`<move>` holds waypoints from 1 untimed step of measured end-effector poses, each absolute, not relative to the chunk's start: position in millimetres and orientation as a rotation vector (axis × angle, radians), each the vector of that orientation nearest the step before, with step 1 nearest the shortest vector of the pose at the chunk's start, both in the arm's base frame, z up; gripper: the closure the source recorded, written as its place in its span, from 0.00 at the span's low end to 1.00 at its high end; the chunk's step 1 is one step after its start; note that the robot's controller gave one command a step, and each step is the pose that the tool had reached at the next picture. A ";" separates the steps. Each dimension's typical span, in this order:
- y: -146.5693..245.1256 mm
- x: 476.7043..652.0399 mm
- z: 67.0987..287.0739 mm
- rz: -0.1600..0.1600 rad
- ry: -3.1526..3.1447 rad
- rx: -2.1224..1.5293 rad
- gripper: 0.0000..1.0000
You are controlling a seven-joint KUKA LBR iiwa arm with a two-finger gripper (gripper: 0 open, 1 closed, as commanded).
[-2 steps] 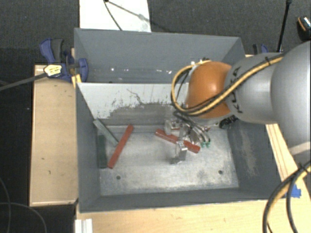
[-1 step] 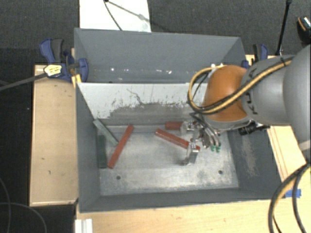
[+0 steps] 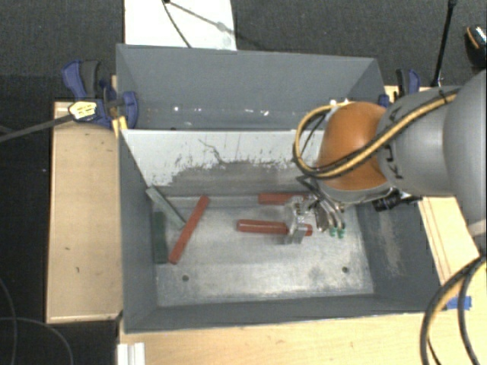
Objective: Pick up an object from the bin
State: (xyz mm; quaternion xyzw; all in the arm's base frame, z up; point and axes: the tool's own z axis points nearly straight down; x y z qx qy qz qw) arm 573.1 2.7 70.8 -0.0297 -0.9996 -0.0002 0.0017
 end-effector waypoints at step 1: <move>32.3 553.4 112.6 -0.002 -3.136 0.126 1.00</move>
Offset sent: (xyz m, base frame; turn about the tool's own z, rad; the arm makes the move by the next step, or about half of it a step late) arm -0.0202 0.0287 0.0404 -0.1402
